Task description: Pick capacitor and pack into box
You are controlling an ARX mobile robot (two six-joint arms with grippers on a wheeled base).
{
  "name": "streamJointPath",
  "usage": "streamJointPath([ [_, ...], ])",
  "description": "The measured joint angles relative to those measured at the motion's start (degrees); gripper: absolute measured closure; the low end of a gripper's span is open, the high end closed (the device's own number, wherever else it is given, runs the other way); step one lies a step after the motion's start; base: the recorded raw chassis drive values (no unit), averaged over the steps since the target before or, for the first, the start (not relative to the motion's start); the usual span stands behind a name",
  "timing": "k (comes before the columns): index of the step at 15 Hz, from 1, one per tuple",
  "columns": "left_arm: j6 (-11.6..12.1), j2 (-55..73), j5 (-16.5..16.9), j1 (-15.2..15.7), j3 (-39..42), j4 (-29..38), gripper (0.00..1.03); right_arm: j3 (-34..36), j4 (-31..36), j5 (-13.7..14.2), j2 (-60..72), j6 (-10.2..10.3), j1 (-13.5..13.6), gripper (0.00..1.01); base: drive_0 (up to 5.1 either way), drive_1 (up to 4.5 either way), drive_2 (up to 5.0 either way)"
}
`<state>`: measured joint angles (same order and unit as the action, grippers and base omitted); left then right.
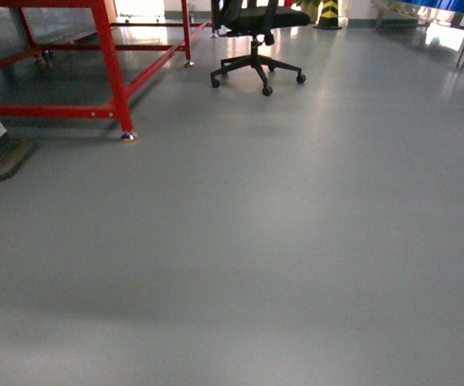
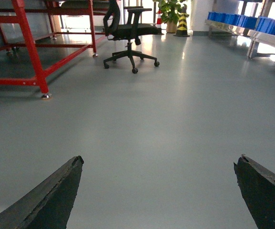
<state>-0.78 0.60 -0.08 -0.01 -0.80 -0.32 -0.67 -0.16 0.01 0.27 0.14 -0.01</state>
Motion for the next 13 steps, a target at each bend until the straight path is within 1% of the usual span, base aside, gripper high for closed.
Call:
streamJointPath([
  [13,0.0,0.0,0.1,0.0,0.0,-0.1,0.60,0.0,0.0,0.0,0.0,0.0,0.0,0.03,-5.1,2.38,2.4],
])
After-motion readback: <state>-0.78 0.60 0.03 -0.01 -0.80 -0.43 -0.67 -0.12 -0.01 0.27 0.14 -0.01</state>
